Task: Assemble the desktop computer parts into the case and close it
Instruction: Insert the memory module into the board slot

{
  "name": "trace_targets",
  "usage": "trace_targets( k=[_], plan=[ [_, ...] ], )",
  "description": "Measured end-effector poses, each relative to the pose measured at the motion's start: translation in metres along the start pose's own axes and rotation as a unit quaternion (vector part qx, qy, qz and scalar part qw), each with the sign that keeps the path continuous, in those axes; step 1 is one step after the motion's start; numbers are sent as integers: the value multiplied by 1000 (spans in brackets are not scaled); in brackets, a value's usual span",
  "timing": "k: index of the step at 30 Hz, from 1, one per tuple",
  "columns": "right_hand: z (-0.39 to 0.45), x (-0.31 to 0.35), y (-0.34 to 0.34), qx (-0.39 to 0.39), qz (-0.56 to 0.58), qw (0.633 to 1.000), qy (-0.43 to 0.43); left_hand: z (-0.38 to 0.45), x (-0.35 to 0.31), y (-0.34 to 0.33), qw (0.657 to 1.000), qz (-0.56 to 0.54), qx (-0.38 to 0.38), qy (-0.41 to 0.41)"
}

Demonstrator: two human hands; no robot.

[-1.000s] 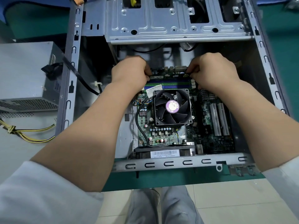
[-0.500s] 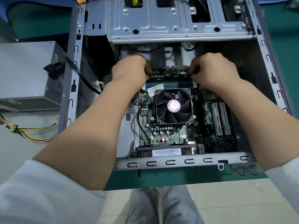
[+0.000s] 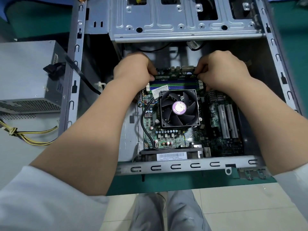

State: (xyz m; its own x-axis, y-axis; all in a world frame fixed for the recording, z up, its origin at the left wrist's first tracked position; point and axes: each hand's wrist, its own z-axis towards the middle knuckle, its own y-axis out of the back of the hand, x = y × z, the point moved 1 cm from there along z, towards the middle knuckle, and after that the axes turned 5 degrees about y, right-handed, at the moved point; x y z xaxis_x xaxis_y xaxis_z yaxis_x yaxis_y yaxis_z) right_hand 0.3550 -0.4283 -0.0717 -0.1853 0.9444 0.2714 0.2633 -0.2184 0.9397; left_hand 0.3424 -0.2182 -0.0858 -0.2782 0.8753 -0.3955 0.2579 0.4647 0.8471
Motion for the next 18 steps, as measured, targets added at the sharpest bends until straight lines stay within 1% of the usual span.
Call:
trace_targets(
  k=[7,14,18],
  plan=[
    [1,-1,1,-11,7,1000,-1,2,2,2,1000,-12,10,5],
    [-1,0,-2,-1,-1,1000,16,4,3,1,1000,-19,21,3],
    [1,-1,-1,-13,-4,1000,13,4,3,0,999,-22,28,6]
  ],
)
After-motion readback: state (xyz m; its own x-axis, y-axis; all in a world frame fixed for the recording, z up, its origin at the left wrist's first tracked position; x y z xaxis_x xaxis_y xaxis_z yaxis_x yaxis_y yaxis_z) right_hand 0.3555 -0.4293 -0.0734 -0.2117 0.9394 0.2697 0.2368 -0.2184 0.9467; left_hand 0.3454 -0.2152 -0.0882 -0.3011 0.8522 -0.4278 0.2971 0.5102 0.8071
